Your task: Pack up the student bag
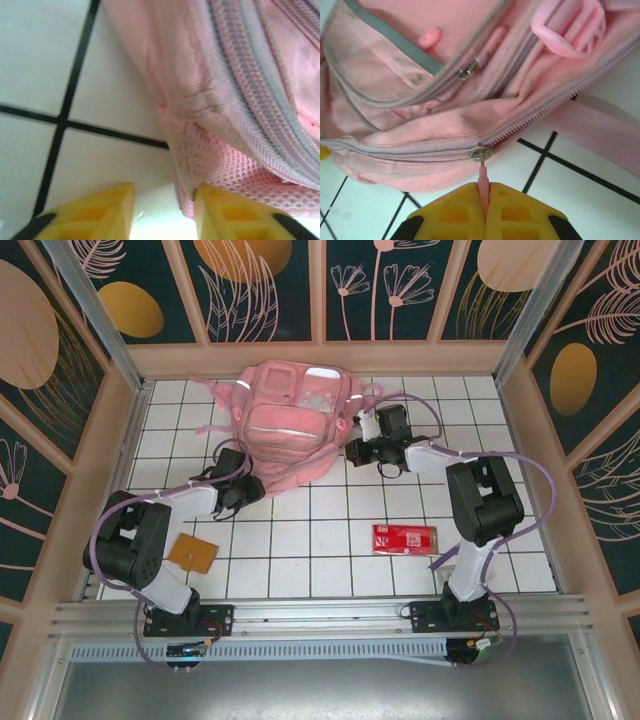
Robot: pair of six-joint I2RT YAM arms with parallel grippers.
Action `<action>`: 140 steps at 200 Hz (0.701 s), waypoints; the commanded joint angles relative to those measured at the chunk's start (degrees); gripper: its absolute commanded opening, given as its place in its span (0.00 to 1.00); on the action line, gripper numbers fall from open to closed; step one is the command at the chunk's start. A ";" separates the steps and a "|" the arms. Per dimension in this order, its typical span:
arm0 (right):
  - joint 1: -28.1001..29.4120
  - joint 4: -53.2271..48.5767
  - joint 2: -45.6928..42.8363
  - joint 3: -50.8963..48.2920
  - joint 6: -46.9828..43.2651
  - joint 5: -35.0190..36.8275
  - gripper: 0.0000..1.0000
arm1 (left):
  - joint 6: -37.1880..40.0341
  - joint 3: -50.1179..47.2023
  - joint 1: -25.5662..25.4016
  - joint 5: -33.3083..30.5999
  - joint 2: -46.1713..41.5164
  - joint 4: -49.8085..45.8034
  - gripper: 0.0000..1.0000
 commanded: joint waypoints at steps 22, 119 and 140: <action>7.25 -4.60 -4.72 0.19 -3.71 3.73 0.00 | 1.39 9.39 0.81 -3.38 -6.39 -19.16 0.42; 15.59 1.53 -3.41 -3.47 3.50 -1.34 0.00 | -5.02 14.67 -4.99 9.31 0.67 -12.34 0.49; 15.62 1.23 -3.03 -4.53 2.96 1.75 0.00 | -6.28 9.19 -4.95 5.13 2.14 -10.03 0.47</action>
